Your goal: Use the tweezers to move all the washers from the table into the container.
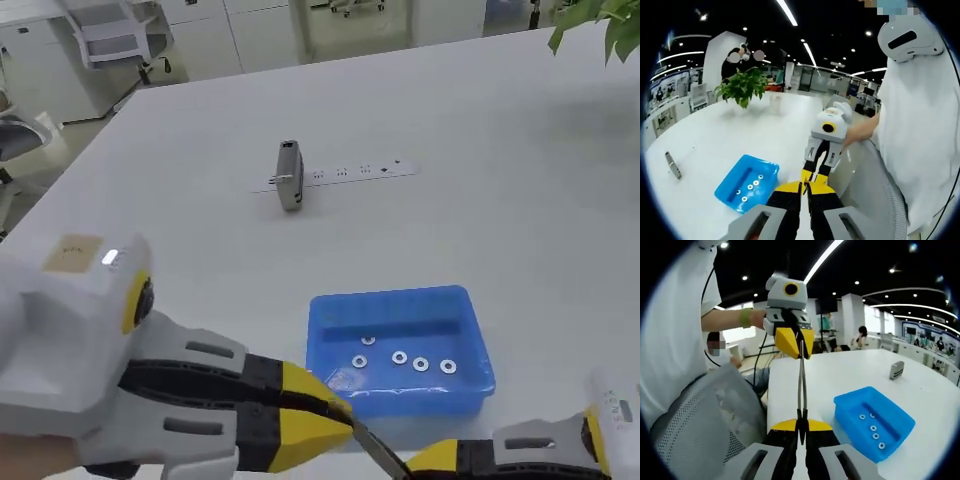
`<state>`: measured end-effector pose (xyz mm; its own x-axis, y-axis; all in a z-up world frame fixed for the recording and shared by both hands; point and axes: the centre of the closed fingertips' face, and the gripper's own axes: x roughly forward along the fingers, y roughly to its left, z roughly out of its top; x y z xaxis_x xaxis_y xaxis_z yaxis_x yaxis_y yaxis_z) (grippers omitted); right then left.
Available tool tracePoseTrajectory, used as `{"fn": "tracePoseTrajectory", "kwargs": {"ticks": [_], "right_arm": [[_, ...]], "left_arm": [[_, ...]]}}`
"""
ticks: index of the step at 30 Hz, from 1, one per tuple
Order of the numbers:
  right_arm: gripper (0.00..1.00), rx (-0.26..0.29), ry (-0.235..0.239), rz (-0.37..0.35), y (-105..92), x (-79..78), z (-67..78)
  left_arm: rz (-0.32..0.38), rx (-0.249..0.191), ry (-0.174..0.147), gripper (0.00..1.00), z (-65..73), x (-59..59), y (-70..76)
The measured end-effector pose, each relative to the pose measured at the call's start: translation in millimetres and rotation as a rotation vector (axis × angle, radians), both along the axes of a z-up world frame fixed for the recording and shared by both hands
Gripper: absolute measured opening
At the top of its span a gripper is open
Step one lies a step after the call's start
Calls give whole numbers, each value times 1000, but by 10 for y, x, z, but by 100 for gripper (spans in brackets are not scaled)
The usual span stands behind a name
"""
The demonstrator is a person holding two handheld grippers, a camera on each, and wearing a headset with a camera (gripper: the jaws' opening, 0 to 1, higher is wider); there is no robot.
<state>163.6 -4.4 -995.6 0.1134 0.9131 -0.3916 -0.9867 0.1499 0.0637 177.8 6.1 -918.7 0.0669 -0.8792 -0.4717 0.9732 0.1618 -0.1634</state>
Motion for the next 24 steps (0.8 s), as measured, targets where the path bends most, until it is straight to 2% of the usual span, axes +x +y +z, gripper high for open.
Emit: {"fn": "tracePoseTrajectory", "kwargs": {"ticks": [4,5,6,7,9,10,12,13,16,19,21,24], "right_arm": [[1,-23,2,4,-19,0,-50],[1,-35,-1,-1,-26,11,-75],[1,-47,1,-9,-34,27,-99],[1,-69,14,-22,-54,53,-153],[2,-114,57,-41,-99,75,-273],[2,-139,48,-45,-125,97,-323],[2,-211,30,-19,-178,80,-440],[2,-236,16,-14,-195,90,-476],[3,-318,-7,16,-248,75,-621],[4,-366,-16,16,-279,89,-738],[5,-383,2,14,-288,83,-809],[6,-411,18,25,-304,47,-881]], "left_arm": [[-31,37,-9,0,-53,-41,10],[-33,64,-50,0,-90,-14,24],[-48,73,-55,0,-113,-41,18],[-63,94,-34,0,-163,-87,8],[-83,174,-97,0,-302,-56,26],[-96,190,-81,0,-357,-92,9],[-100,247,-101,0,-490,-73,-7],[-113,263,-96,0,-537,-93,-15],[-132,355,-109,0,-752,-84,7],[-139,400,-110,0,-920,-85,4],[-141,438,-107,0,-1039,-78,26],[-161,470,-91,0,-1173,-93,48]]}}
